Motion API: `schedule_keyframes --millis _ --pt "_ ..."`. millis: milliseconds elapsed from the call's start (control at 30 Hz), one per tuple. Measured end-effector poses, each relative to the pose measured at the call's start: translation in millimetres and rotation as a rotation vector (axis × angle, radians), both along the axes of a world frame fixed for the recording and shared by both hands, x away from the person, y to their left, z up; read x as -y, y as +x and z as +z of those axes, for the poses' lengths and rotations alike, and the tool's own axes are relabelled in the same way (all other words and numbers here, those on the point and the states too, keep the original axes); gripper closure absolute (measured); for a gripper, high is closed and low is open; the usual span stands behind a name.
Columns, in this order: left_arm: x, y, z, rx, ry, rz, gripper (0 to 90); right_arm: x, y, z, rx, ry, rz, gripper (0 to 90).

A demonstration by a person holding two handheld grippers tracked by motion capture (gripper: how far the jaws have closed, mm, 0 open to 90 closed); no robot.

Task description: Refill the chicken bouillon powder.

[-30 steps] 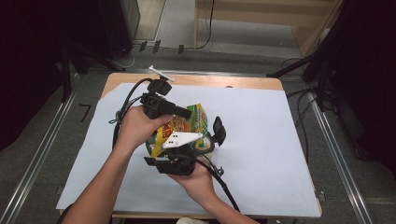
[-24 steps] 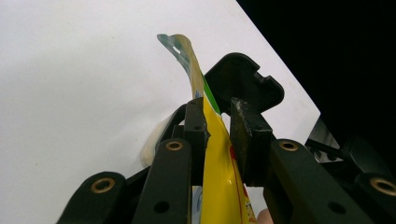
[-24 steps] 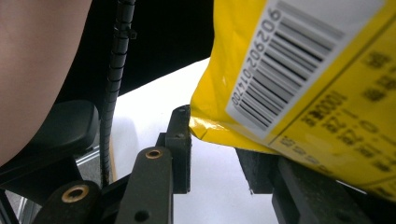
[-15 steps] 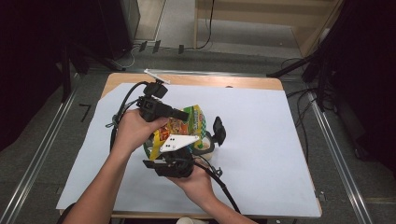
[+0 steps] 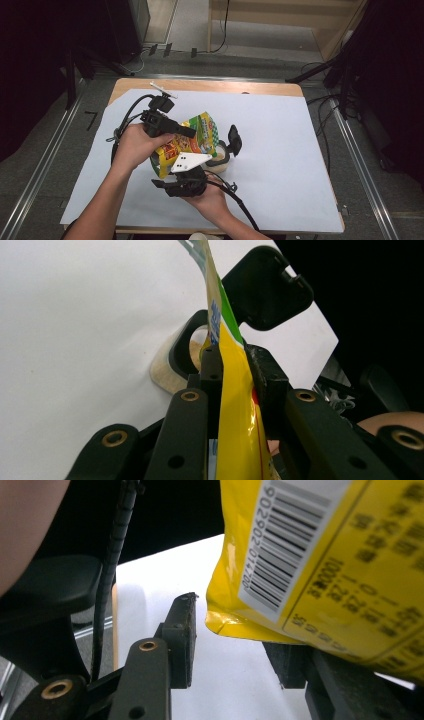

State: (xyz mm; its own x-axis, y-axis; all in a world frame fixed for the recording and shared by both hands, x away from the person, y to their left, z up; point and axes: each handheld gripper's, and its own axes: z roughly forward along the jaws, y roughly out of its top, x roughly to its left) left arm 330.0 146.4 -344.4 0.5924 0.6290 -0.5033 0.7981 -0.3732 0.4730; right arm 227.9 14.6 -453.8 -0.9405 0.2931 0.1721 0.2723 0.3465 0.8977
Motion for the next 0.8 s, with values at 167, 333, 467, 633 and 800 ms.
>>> schedule_keyframes --millis 167,333,467,633,800 --pt "-0.4 1.6 -4.9 -0.022 0.02 -0.024 79.6 -0.7 -1.2 -7.4 0.017 -0.015 0.015 60.0" --pt "5.9 5.0 -14.5 -0.043 0.021 -0.06 83.2 -0.5 -2.5 -16.3 0.011 -0.039 0.034 60.6" --pt "7.6 6.2 -19.7 -0.061 0.018 -0.07 85.6 0.9 -0.6 -21.7 0.01 -0.058 0.025 61.0" --pt "5.1 8.2 -24.1 -0.077 0.008 -0.07 85.6 2.5 0.4 -25.3 0.001 -0.077 0.035 60.9" --pt "5.7 9.9 -26.4 -0.07 -0.005 -0.083 86.3 2.4 0.5 -27.4 0.018 -0.104 0.034 60.4"
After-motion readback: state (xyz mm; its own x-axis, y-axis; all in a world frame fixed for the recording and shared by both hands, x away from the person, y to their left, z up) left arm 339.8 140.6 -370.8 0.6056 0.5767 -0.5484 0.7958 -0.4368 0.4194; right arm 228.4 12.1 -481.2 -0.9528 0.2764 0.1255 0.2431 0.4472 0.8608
